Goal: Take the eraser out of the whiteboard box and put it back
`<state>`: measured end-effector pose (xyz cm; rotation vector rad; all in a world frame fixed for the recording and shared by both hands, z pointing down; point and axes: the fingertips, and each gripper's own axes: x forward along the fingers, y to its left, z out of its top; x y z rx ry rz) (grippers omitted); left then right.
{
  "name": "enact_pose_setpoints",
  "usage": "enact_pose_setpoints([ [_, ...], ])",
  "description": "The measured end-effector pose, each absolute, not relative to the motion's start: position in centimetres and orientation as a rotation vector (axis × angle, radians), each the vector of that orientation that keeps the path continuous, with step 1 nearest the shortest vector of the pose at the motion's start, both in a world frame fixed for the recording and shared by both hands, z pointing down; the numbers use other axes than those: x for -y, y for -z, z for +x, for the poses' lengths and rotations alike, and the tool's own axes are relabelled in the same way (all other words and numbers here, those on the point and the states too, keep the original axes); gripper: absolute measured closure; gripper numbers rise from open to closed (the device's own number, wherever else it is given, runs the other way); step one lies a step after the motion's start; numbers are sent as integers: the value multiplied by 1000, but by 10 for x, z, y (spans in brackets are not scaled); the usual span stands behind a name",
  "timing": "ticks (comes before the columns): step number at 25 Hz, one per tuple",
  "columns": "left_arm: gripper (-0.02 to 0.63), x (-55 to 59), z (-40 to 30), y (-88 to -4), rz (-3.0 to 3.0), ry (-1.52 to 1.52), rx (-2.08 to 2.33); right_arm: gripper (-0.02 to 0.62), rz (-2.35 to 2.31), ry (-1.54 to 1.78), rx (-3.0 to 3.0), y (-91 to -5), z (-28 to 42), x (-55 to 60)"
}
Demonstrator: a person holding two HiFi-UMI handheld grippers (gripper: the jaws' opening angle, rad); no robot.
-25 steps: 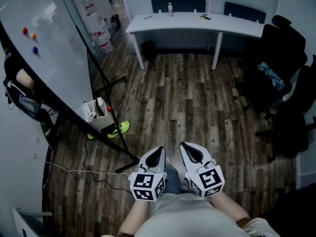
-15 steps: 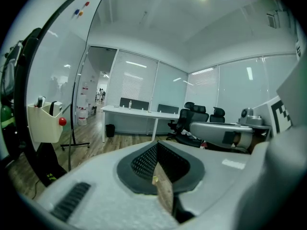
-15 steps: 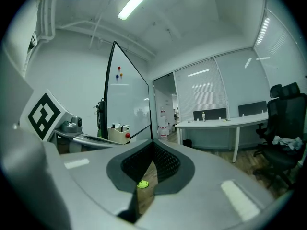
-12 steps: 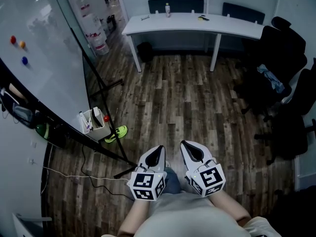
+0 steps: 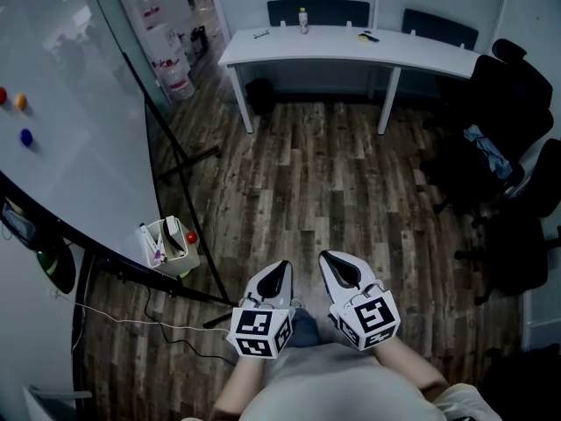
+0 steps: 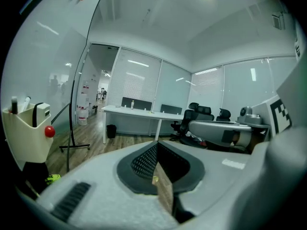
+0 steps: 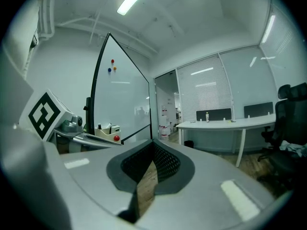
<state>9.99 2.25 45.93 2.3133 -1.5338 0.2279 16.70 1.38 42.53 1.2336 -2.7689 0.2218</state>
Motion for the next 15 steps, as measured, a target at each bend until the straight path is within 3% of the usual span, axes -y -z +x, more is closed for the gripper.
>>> enact_pose_setpoints([
  [15, 603, 65, 39, -454, 2282, -233, 1580, 591, 1126, -197, 2795, -423, 102, 74],
])
